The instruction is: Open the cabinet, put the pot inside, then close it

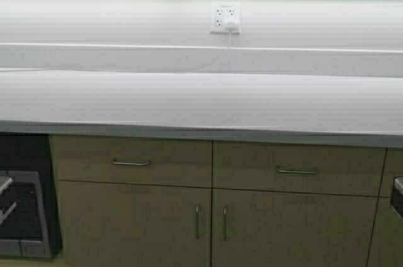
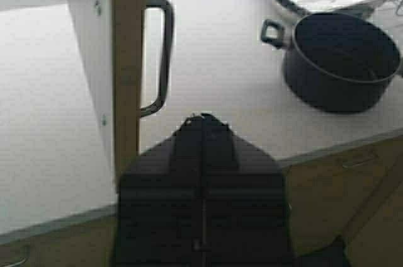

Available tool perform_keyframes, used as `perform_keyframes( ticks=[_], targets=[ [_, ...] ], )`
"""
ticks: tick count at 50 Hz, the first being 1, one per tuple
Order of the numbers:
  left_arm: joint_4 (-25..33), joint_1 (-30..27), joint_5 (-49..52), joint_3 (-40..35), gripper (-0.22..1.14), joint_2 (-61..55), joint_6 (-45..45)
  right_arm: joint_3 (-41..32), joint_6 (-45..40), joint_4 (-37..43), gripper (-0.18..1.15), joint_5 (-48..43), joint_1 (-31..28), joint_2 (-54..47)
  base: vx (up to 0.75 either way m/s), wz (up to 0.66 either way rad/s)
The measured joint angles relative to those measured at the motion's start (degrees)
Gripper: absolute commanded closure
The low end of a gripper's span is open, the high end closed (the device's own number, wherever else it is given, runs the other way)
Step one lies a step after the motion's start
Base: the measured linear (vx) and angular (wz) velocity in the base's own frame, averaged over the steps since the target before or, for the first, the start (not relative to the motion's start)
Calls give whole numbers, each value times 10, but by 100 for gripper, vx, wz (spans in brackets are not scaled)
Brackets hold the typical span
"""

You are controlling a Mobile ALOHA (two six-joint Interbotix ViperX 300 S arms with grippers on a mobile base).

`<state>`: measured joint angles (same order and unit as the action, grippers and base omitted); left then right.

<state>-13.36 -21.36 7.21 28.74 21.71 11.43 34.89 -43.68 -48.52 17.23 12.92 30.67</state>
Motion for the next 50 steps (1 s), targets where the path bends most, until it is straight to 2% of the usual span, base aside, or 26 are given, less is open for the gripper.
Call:
perform_keyframes(
  ticks=[5, 11, 23, 37, 50],
  targets=[
    [0, -24, 1, -49, 88, -39, -1, -35, 2, -1, 89, -25, 33, -27, -6, -1],
    [0, -45, -2, -127, 88, -113, 0, -91, 0, -1, 89, -45, 40, -81, -4, -2],
    [0, -26, -18, -229, 88, -236, -1, -166, -1, 11, 89, -50, 39, -182, -1, 0],
    [1, 16, -29, -279, 88, -305, -3, -173, -4, 35, 89, -76, 25, -214, 0, 0],
    [0, 36, -32, -281, 88, -308, -3, -181, 0, 36, 89, -90, -17, -218, 0, 0]
  ],
)
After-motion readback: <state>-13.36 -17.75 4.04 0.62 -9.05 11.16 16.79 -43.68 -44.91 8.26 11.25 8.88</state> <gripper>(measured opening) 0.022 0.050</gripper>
